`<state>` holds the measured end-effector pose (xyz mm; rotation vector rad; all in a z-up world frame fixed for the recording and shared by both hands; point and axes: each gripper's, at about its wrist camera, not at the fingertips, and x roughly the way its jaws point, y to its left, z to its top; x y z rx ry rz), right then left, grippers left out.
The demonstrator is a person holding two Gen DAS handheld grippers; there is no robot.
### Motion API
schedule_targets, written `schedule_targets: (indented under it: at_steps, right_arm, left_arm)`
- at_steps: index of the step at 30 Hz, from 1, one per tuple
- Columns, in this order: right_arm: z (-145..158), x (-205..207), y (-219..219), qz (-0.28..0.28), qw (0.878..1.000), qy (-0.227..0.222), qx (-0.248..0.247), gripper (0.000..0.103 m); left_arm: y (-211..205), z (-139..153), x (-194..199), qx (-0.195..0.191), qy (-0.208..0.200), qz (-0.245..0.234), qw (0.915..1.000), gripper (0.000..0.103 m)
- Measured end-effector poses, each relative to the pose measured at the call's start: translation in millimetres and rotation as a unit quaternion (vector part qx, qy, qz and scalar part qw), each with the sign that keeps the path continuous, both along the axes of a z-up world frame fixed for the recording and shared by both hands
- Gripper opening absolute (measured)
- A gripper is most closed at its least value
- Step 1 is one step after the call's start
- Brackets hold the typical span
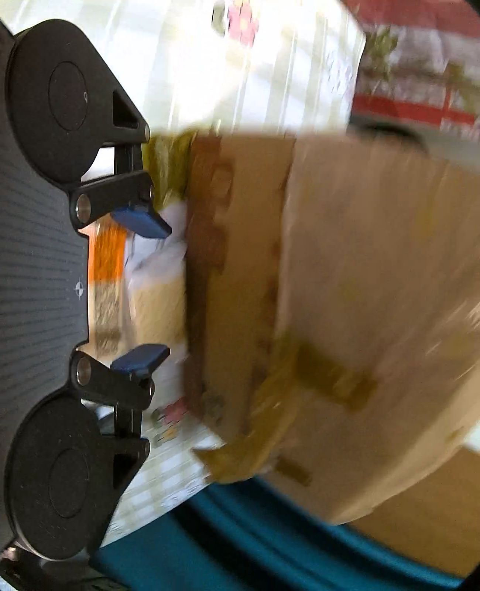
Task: Organize snacks
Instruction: 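Grasp the gold foil packet with the left gripper while the right holds the dark packet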
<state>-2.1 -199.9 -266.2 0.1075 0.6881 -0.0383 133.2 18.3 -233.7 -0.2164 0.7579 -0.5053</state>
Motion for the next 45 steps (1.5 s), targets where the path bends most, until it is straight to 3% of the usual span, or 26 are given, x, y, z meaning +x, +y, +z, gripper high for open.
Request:
schedule_targets:
  at_steps: [4,8,15,18,21,27,32,37,45]
  right_arm:
    - [-0.2,0.2,1.0,-0.001,1.000,-0.001,0.001,0.057]
    - [-0.2,0.5,1.3,-0.002,1.000,-0.001,0.002,0.057]
    - [-0.4,0.4,2.4,-0.002,1.000,-0.001,0.003,0.057]
    - [-0.4,-0.1,2.2,-0.002,1.000,-0.001,0.003,0.057]
    - [-0.5,-0.2,2.2,-0.003,1.000,-0.001,0.003,0.057]
    - [-0.3,-0.6,2.4,-0.003,1.000,-0.001,0.003,0.057]
    - [-0.3,-0.9,2.7,-0.003,1.000,-0.002,0.004,0.057]
    - [-0.4,-1.0,2.2,-0.003,1.000,-0.002,0.005,0.057]
    - [-0.4,-0.8,2.6,-0.003,1.000,-0.002,0.006,0.057]
  left_arm:
    - [23.7,2.0,0.8,0.043,-0.011,0.064,0.9970,0.056]
    - [24.0,-4.8,6.8,0.091,-0.012,0.102,0.9906,0.059]
    - [1.7,-6.0,8.2,0.125,-0.012,0.106,0.9864,0.064]
    - [-3.3,-8.7,9.1,0.152,-0.009,0.125,0.9803,0.064]
    - [-1.9,-9.1,11.2,0.145,-0.002,0.139,0.9797,0.068]
    - [-16.8,-7.8,10.3,0.176,-0.014,0.126,0.9762,0.068]
    - [-15.0,-4.2,0.4,0.178,-0.029,0.112,0.9771,0.050]
    - [-0.3,-4.5,-6.9,0.143,-0.012,0.110,0.9836,0.047]
    - [13.3,-4.8,-41.6,0.117,-0.005,0.122,0.9857,0.046]
